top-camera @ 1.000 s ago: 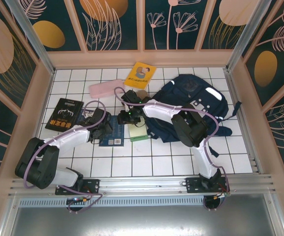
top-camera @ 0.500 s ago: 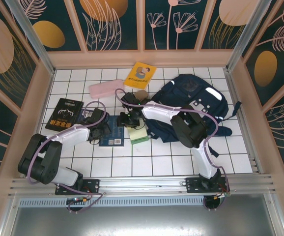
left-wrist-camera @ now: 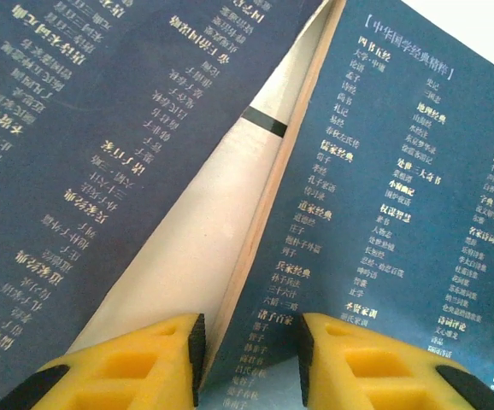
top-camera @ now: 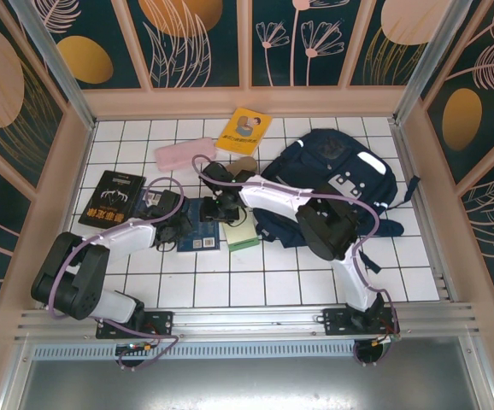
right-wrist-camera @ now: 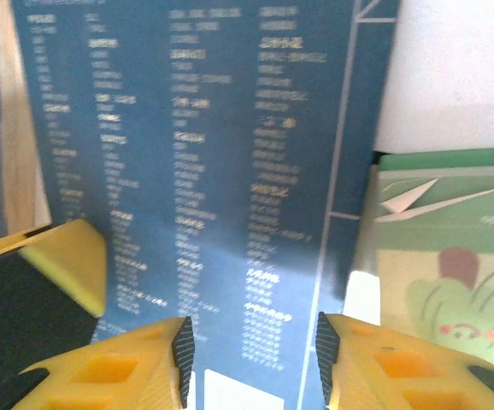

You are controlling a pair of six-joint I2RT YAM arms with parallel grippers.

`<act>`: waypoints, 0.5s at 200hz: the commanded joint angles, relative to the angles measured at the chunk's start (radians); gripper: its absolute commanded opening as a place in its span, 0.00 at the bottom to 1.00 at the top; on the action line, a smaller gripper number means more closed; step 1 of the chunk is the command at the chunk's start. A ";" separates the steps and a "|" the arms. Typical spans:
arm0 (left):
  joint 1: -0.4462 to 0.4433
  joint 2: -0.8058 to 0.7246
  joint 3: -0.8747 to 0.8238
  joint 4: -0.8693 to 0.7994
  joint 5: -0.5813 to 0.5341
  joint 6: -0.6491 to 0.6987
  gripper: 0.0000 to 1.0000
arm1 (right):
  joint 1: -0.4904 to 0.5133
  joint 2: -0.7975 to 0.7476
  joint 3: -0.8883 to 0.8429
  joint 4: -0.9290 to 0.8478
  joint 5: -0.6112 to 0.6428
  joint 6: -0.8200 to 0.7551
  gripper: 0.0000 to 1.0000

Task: Pack the student bag

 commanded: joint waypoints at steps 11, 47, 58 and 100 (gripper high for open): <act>0.006 0.007 -0.053 -0.108 -0.049 -0.045 0.34 | 0.013 0.024 0.040 -0.085 0.021 0.005 0.46; 0.007 -0.009 -0.064 -0.111 -0.060 -0.051 0.34 | 0.011 0.053 0.017 -0.102 0.021 -0.001 0.46; 0.008 -0.005 -0.067 -0.107 -0.053 -0.050 0.34 | 0.007 0.053 -0.002 -0.097 0.018 0.002 0.46; 0.008 -0.013 -0.070 -0.083 -0.017 -0.030 0.34 | 0.000 0.059 -0.036 -0.108 0.058 0.011 0.46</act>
